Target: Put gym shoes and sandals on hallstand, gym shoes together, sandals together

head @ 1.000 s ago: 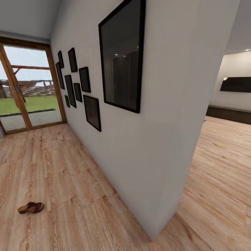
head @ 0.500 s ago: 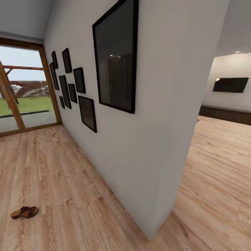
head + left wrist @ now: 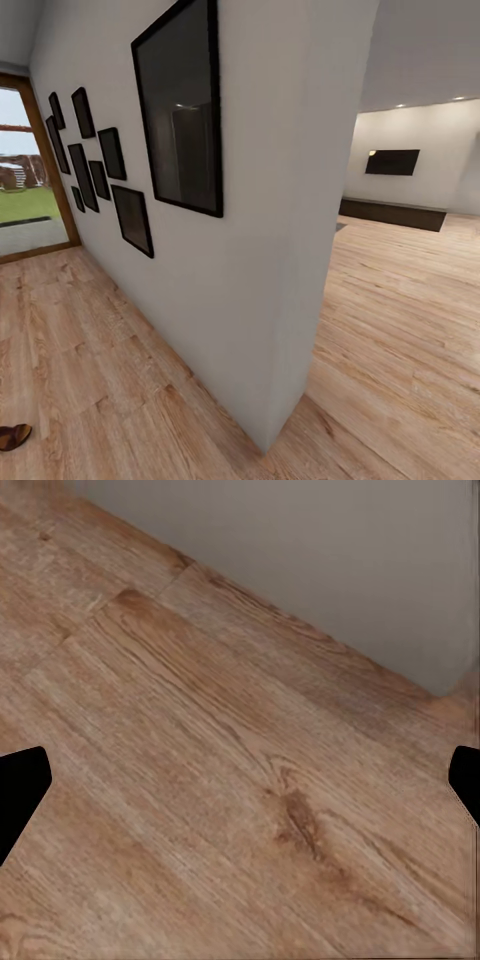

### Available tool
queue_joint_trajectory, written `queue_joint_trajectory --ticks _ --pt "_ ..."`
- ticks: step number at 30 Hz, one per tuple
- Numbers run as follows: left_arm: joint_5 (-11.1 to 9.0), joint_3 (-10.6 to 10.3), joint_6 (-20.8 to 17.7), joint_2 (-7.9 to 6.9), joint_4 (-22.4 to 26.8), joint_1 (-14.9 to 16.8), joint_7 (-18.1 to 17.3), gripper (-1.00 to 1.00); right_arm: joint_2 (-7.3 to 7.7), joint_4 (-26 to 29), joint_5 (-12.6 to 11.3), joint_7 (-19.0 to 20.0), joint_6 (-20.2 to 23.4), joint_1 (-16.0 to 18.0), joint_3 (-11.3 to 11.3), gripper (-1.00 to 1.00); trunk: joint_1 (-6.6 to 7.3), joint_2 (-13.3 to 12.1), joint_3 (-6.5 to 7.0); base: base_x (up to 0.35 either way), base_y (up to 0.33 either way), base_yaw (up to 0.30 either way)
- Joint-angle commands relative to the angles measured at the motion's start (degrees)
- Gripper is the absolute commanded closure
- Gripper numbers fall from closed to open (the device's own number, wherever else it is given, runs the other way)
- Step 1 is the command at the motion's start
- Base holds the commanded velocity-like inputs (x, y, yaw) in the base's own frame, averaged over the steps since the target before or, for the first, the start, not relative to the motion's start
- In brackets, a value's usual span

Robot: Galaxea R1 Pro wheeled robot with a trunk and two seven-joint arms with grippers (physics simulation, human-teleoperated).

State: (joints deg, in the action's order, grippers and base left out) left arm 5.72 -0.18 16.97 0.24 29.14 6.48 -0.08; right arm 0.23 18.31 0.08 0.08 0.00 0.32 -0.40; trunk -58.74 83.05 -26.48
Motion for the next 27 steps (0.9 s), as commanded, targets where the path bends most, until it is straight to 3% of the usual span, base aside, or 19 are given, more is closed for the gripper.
queue_joint_trajectory --ticks 1,14,27 --pt "0.6 0.1 0.2 0.02 -0.3 0.0 0.0 -1.0 0.02 0.0 0.0 0.0 0.0 0.0 0.0 -1.0 0.01 0.0 -0.06 -0.151 0.0 -0.293" --pt "0.7 0.1 0.3 0.02 -1.2 0.0 0.0 -1.0 0.12 0.1 0.0 0.0 0.0 0.0 0.0 -1.0 0.01 0.0 -0.06 -0.31 -0.01 -0.293" --pt "0.7 0.0 0.3 0.02 -1.2 0.0 0.0 -1.0 0.12 0.1 0.0 0.0 0.0 0.0 0.0 -1.0 0.01 0.0 -0.06 -0.32 -0.134 -0.293"
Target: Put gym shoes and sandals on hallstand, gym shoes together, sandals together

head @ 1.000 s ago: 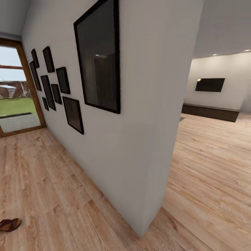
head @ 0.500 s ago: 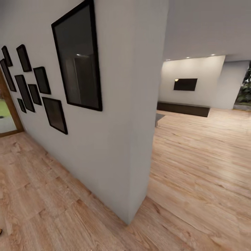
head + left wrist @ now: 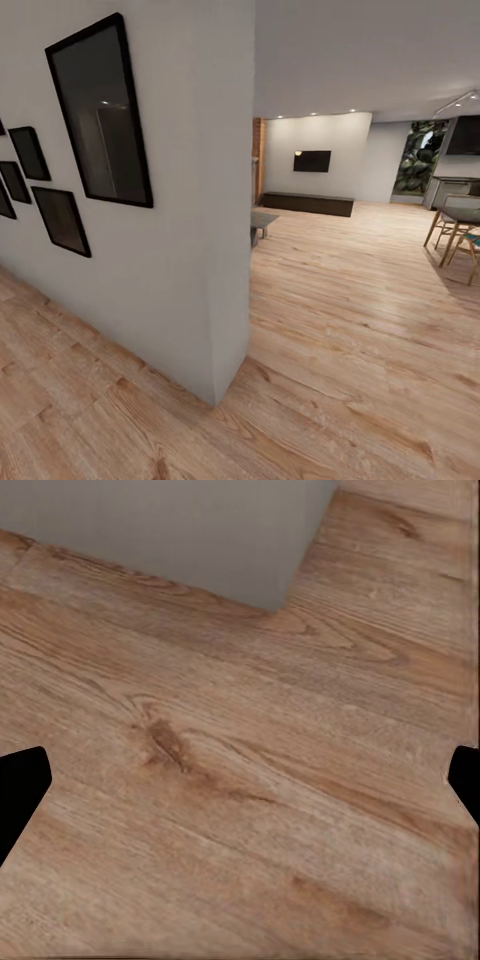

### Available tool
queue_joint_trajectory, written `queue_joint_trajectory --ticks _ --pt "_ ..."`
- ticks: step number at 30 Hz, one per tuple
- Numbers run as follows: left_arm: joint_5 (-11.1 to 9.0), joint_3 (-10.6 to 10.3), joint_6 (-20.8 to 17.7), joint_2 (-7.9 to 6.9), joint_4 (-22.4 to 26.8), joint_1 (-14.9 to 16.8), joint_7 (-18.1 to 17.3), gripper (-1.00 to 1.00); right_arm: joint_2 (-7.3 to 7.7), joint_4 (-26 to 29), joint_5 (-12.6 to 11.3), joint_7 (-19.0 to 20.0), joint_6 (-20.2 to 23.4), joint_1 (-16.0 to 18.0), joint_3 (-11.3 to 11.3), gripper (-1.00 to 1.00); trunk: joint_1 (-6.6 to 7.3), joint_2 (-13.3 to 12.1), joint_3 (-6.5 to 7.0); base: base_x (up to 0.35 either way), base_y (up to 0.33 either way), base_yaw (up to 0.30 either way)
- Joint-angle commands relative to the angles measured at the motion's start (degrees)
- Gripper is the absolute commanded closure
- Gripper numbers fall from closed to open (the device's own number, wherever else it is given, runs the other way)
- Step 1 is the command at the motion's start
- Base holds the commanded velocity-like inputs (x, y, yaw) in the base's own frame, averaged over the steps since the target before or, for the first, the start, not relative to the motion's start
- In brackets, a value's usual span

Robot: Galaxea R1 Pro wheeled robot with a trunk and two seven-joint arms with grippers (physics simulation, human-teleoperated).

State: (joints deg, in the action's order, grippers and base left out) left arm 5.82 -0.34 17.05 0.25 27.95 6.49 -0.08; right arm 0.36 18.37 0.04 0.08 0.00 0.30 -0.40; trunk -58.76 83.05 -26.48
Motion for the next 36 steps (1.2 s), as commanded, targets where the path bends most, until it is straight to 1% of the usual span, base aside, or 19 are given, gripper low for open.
queue_joint_trajectory --ticks 1,8,36 --pt "0.6 0.2 0.2 0.02 0.0 0.0 0.0 -1.0 0.0 0.0 0.0 0.0 0.0 0.0 0.0 -1.0 0.04 0.0 -0.06 -0.3 -0.153 -0.293" --pt "0.6 0.2 0.2 0.02 0.0 0.0 0.0 -1.0 0.0 0.0 0.0 0.0 0.0 0.0 0.0 -1.0 0.04 0.0 -0.06 -0.17 -0.075 -0.293" --pt "0.6 0.2 0.2 0.02 0.0 0.0 0.0 -1.0 0.08 0.0 0.0 0.0 0.0 0.0 0.0 -1.0 0.04 0.0 -0.06 -0.015 -0.002 -0.293"
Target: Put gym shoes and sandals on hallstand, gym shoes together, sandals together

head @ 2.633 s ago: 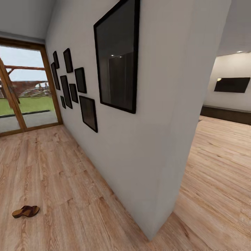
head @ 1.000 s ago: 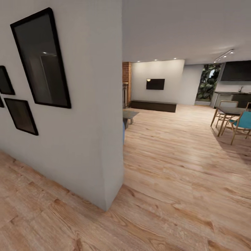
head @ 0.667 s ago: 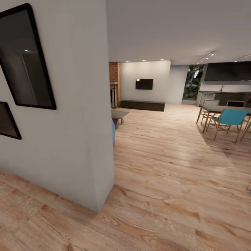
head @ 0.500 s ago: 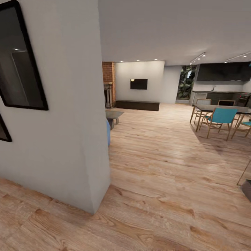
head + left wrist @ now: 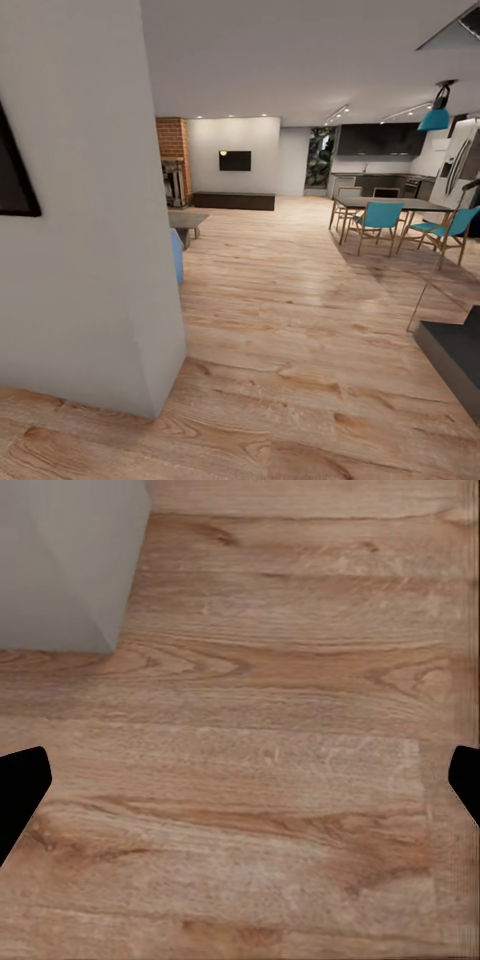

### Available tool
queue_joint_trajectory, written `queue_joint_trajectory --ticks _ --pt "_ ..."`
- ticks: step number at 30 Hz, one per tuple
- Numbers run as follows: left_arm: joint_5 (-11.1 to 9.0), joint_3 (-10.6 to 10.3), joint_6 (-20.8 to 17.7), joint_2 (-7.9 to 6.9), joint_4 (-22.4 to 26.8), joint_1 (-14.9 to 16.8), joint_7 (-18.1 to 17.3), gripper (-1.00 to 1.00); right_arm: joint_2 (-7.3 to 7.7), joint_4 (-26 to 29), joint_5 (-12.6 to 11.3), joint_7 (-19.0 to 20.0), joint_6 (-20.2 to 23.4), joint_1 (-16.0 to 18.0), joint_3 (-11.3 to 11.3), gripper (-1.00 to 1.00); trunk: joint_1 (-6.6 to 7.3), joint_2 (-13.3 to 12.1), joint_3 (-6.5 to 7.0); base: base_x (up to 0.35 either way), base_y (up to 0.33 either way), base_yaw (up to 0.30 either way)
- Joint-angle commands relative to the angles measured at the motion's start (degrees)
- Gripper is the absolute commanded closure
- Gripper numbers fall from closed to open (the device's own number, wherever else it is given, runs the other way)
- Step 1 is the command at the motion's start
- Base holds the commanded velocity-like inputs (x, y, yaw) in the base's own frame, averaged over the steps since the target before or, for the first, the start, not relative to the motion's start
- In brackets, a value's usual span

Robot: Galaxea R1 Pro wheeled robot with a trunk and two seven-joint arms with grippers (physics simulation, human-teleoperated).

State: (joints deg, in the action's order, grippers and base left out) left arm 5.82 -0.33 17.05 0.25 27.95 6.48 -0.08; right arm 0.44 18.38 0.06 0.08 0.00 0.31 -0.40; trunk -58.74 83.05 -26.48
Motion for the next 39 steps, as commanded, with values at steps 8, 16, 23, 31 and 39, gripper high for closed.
queue_joint_trajectory --ticks 8,16,23,31,39 --pt "0.6 0.2 0.2 0.02 0.0 0.0 0.0 -1.0 0.0 0.0 0.0 0.0 0.0 0.0 0.0 -1.0 0.02 0.0 -0.06 -0.259 0.0 -0.293" --pt "0.6 0.2 0.2 0.02 0.0 0.0 0.0 -1.0 0.0 0.0 0.0 0.0 0.0 0.0 0.0 -1.0 0.02 0.0 -0.06 -0.336 0.0 -0.293" --pt "0.6 0.2 0.2 0.02 0.0 0.0 0.0 -1.0 -0.03 0.0 0.0 0.0 0.0 0.0 0.0 -1.0 0.02 0.0 -0.06 -0.165 0.0 -0.293" --pt "0.6 0.2 0.2 0.02 0.0 0.0 0.0 -1.0 -0.06 0.0 0.0 0.0 0.0 0.0 0.0 -1.0 0.02 0.0 -0.06 -0.013 0.0 -0.293" --pt "0.6 0.2 0.2 0.02 0.0 0.0 0.0 -1.0 -0.09 0.0 0.0 0.0 0.0 0.0 0.0 -1.0 0.02 0.0 -0.06 -0.001 0.0 -0.293"
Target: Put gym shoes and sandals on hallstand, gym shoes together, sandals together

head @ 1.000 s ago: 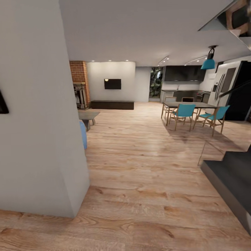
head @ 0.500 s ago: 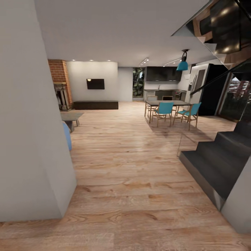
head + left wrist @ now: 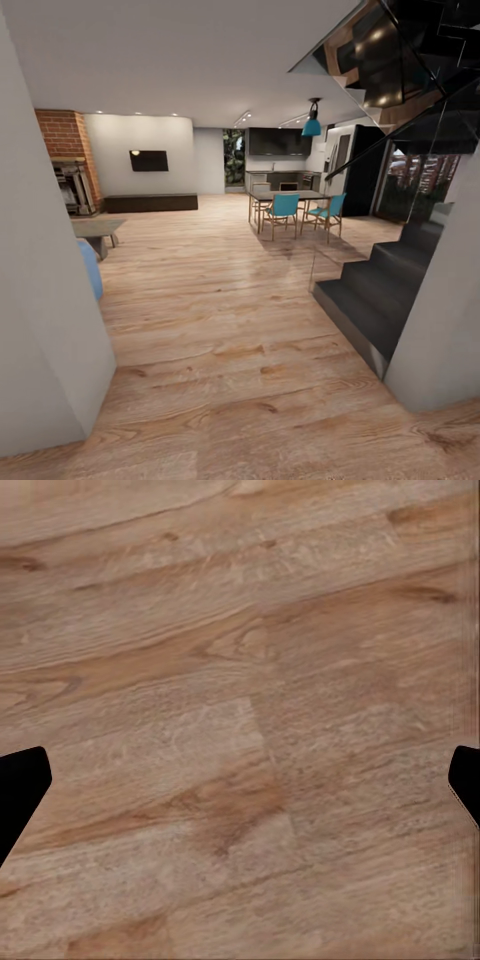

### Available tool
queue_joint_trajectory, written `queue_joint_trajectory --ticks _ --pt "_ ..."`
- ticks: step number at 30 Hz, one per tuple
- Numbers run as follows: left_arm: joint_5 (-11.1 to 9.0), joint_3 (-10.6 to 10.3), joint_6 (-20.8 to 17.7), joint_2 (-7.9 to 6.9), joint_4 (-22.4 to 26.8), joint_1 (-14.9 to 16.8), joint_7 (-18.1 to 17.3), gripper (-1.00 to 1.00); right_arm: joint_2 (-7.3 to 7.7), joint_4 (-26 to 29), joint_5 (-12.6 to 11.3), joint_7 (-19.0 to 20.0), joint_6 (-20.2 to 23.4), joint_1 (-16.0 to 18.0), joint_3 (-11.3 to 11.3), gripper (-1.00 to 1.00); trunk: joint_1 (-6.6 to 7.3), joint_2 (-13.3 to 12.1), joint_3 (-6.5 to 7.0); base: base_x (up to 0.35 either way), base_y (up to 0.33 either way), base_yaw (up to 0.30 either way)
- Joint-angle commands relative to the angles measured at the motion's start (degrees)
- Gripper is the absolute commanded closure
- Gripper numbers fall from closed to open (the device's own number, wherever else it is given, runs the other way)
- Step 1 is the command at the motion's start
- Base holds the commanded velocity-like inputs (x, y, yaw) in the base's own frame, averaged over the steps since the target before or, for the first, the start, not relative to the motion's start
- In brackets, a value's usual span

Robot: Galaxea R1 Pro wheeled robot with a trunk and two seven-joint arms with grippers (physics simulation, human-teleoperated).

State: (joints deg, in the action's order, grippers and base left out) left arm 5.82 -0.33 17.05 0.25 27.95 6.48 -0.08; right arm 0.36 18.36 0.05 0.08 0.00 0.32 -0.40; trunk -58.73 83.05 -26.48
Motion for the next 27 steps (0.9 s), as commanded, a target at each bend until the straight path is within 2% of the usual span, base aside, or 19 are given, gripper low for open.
queue_joint_trajectory --ticks 1,7,19,27 --pt "0.6 0.2 0.2 0.02 0.0 0.0 0.0 -1.0 0.0 0.0 0.0 0.0 0.0 0.0 0.0 -1.0 0.0 0.0 -0.06 -0.006 0.0 -0.293" --pt "0.6 0.2 0.2 0.02 0.0 0.0 0.0 -1.0 0.03 0.0 0.0 0.0 0.0 0.0 0.0 -1.0 0.0 0.0 -0.06 -0.129 -0.075 -0.293" --pt "0.6 0.2 0.2 0.02 0.0 0.0 0.0 -1.0 0.08 0.0 0.0 0.0 0.0 0.0 0.0 -1.0 0.0 0.0 -0.06 -0.237 -0.159 -0.293" --pt "0.5 0.2 0.2 0.03 0.0 0.0 0.0 -1.0 0.08 0.0 0.0 0.0 0.0 0.0 0.0 -1.0 0.0 0.0 -0.06 -0.044 -0.03 -0.293"
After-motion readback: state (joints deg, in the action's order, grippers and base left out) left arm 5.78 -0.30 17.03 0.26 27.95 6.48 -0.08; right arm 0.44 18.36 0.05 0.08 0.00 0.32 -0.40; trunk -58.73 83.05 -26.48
